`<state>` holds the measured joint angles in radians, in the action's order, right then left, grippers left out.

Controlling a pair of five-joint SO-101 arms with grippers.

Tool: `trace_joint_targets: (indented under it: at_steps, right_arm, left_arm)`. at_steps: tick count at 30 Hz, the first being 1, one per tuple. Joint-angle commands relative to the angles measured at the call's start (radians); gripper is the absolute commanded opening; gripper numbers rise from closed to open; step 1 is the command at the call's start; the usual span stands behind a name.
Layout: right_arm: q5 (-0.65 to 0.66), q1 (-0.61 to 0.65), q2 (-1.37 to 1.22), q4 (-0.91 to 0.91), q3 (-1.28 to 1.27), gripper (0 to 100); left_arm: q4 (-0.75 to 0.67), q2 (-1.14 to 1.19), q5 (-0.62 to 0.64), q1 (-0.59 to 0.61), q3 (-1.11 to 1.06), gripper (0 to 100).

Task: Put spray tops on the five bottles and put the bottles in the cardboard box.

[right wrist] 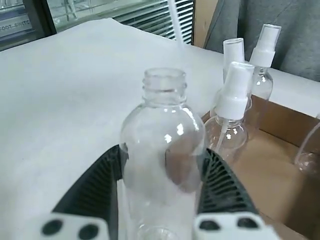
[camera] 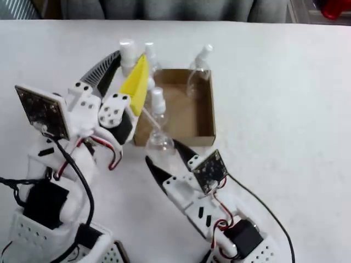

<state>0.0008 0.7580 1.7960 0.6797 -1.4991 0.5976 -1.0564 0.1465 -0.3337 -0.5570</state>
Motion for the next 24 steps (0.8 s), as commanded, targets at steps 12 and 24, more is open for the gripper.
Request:
trace_joint_targets:
  at_steps: [12,24]
  right_arm:
    - [-0.002,0.001,0.007,-0.022,0.006,1.7]
    - [-0.002,-0.001,0.007,-0.019,0.006,1.7]
  left_arm:
    - [0.123,-0.111,-0.006,-0.013,0.063,2]
    - [-0.052,-0.116,-0.006,-0.012,-0.107,2]
